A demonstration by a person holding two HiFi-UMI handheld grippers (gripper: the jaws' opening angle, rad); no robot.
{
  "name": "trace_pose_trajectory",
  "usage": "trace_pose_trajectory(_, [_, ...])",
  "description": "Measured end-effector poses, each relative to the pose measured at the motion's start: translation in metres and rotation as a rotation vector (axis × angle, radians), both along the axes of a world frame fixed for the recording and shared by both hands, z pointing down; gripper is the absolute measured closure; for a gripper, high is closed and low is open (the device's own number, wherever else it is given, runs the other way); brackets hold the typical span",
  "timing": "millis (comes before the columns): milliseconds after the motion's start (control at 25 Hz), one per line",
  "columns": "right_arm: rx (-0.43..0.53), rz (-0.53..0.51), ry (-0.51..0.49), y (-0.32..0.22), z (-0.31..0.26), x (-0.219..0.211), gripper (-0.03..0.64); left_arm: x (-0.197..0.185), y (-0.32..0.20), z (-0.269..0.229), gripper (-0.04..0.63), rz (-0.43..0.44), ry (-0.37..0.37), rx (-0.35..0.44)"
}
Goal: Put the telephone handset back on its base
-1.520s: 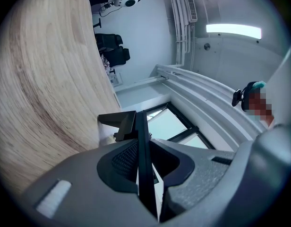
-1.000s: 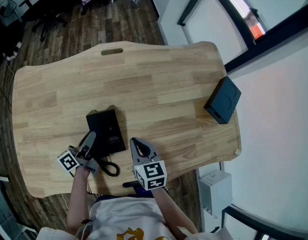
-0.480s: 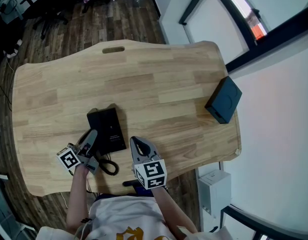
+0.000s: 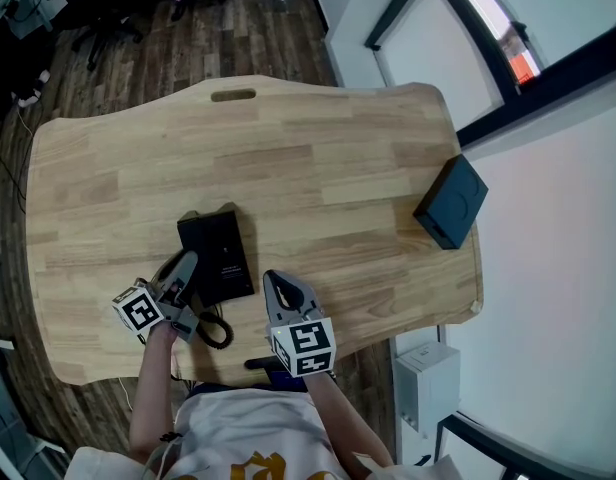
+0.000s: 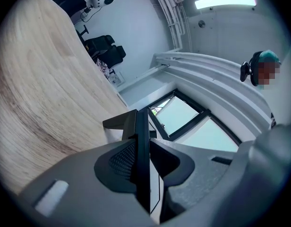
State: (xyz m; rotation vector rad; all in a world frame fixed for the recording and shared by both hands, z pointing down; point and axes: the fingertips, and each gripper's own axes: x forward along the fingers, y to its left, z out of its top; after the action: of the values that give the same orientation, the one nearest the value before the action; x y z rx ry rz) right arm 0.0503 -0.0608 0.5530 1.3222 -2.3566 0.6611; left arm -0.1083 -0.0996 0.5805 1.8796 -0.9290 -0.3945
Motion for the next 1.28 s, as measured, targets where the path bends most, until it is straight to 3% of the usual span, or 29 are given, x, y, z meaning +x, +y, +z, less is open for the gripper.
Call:
trace_pose_trajectory(320, [-0.006,-0.003,0.001,-0.001,0.002,0.0,0.611,-0.001,-0.002,-0.001,0.518,0.002,-0.044,0.008])
trace_pose_trajectory(480, [-0.014,-0.007,0.001,0.001,0.004,-0.001,0.611,0.0,-0.001,-0.005,0.518,0.013,-0.012,0.013])
trace_pose_trajectory(600, [-0.017,-0.005,0.001,0.0,0.005,0.001,0.611,0.002,0.0,-0.01,0.462,0.032,0.011,0.032])
trace_pose_trajectory(800, [-0.019,-0.005,0.0,0.0,0.007,0.001,0.611,0.003,0.0,-0.012,0.46,0.027,-0.006,0.04])
trace_pose_trajectory(960, [-0.025,-0.008,0.002,0.002,0.009,0.002,0.611,0.003,0.003,-0.015,0.397,0.023,0.034,0.061])
trace_pose_trajectory(1200, [-0.029,-0.012,-0.001,0.003,0.01,0.0,0.611,-0.003,0.002,-0.016,0.397,-0.006,-0.05,0.047])
trace_pose_trajectory(1280, [-0.031,-0.012,-0.001,0.003,0.011,0.001,0.611,-0.01,0.0,-0.014,0.397,-0.023,-0.046,0.038])
